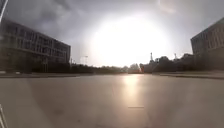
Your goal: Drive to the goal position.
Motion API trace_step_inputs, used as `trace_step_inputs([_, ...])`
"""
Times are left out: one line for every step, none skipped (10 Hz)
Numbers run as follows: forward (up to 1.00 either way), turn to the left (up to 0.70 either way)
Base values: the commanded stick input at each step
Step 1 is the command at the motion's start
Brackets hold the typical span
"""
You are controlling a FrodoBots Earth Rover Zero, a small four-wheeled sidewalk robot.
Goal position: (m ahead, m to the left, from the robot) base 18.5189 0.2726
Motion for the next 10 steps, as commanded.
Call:
trace_step_inputs([0.7, 0.0])
trace_step_inputs([0.7, 0.0])
trace_step_inputs([0.7, 0.0])
trace_step_inputs([0.7, 0.0])
trace_step_inputs([0.7, 0.0])
trace_step_inputs([0.7, 0.0])
trace_step_inputs([0.7, 0.0])
trace_step_inputs([0.7, 0.0])
trace_step_inputs([0.7, 0.0])
trace_step_inputs([0.7, 0.0])
